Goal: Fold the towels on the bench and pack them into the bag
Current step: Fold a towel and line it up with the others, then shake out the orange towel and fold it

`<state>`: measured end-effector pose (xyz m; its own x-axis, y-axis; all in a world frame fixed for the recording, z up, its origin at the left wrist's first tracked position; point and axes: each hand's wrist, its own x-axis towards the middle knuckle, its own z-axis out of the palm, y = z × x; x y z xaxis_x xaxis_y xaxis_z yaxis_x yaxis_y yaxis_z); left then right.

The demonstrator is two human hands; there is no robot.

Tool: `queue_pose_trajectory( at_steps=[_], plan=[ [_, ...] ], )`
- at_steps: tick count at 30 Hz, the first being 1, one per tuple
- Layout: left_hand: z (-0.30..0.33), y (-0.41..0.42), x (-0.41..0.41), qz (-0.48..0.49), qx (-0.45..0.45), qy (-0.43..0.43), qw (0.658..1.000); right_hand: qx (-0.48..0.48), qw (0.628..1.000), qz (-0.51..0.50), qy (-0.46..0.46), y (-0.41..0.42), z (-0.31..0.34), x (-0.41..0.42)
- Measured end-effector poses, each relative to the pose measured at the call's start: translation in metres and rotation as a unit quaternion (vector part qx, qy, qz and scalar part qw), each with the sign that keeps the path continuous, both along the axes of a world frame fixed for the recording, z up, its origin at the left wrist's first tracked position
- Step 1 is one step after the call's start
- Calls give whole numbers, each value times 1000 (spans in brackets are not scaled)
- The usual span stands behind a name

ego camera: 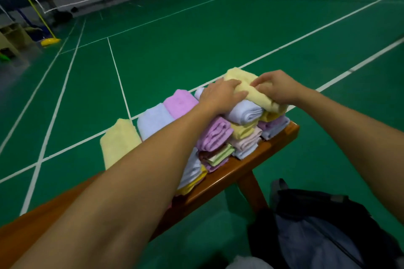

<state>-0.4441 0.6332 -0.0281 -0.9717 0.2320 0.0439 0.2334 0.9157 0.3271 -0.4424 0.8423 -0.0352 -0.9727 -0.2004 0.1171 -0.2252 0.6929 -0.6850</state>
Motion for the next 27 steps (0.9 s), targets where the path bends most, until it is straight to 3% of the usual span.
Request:
queue_pose_trajectory(
  at_steps=[10,12,15,22,27],
  plan=[
    [11,-9,16,-69,-194,-11,979,128,992,-3,23,-10,0,6],
    [20,-14,23,-62,-180,14,982,156,987,-8,35,-14,7,14],
    [37,-29,35,-44,-46,44,997,206,975,-32,72,-19,24,27],
    [82,-104,104,-49,107,176,977,31,972,46,229,-90,73,84],
    [102,-190,196,0,51,262,964,-51,948,119,292,-181,76,139]
  ],
)
